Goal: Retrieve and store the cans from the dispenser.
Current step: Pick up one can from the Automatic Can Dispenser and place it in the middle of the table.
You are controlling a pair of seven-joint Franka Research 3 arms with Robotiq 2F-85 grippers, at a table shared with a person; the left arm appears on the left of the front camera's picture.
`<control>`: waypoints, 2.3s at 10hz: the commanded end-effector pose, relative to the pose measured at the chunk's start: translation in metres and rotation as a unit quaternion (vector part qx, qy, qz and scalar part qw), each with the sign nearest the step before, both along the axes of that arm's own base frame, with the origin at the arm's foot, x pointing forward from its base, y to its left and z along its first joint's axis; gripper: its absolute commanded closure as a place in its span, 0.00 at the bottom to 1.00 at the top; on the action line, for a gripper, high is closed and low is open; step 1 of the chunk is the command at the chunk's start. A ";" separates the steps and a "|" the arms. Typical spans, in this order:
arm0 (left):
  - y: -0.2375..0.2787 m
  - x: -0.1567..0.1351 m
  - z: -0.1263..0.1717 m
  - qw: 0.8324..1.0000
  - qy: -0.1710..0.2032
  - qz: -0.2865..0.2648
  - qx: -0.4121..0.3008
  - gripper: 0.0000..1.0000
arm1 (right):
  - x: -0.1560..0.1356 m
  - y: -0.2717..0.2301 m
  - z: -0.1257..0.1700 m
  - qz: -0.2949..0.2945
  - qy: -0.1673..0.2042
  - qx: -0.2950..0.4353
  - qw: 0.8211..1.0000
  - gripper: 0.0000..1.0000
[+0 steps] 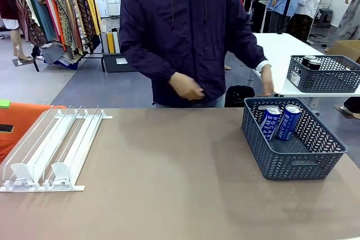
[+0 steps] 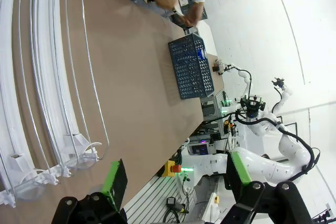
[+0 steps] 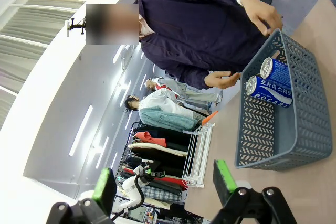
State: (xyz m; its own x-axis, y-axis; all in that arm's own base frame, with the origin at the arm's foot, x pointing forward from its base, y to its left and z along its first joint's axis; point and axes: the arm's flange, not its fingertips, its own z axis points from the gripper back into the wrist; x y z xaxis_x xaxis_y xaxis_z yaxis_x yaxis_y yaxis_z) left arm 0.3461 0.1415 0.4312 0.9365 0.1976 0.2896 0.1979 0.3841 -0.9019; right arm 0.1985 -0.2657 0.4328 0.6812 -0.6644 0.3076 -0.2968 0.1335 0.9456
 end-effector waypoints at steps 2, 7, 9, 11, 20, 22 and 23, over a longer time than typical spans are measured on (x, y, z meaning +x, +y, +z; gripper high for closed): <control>-0.002 -0.003 -0.002 1.000 -0.011 -0.002 -0.006 0.00 | 0.003 0.000 0.005 -0.003 -0.004 0.004 1.000 0.00; -0.002 -0.003 -0.002 1.000 -0.011 -0.002 -0.006 0.00 | 0.003 0.000 0.005 -0.003 -0.004 0.004 1.000 0.00; -0.002 -0.003 -0.002 1.000 -0.011 -0.002 -0.006 0.00 | 0.003 0.000 0.005 -0.003 -0.004 0.004 1.000 0.00; -0.002 -0.003 -0.002 1.000 -0.011 -0.002 -0.006 0.00 | 0.003 0.000 0.005 -0.003 -0.004 0.004 1.000 0.00; -0.002 -0.003 -0.002 1.000 -0.011 -0.002 -0.006 0.00 | 0.003 0.000 0.005 -0.003 -0.004 0.004 1.000 0.00; -0.002 -0.003 -0.002 1.000 -0.011 -0.002 -0.006 0.00 | 0.003 0.000 0.005 -0.003 -0.004 0.004 1.000 0.00; -0.002 -0.003 -0.002 1.000 -0.011 -0.002 -0.006 0.00 | 0.003 0.000 0.005 -0.003 -0.004 0.004 1.000 0.00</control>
State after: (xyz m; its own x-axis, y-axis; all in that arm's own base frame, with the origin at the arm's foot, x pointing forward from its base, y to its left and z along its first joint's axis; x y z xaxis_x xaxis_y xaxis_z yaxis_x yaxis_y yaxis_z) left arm 0.3461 0.1415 0.4312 0.9365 0.1977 0.2896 0.1978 0.3840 -0.9019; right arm 0.1985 -0.2657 0.4328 0.6812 -0.6644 0.3076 -0.2968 0.1335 0.9456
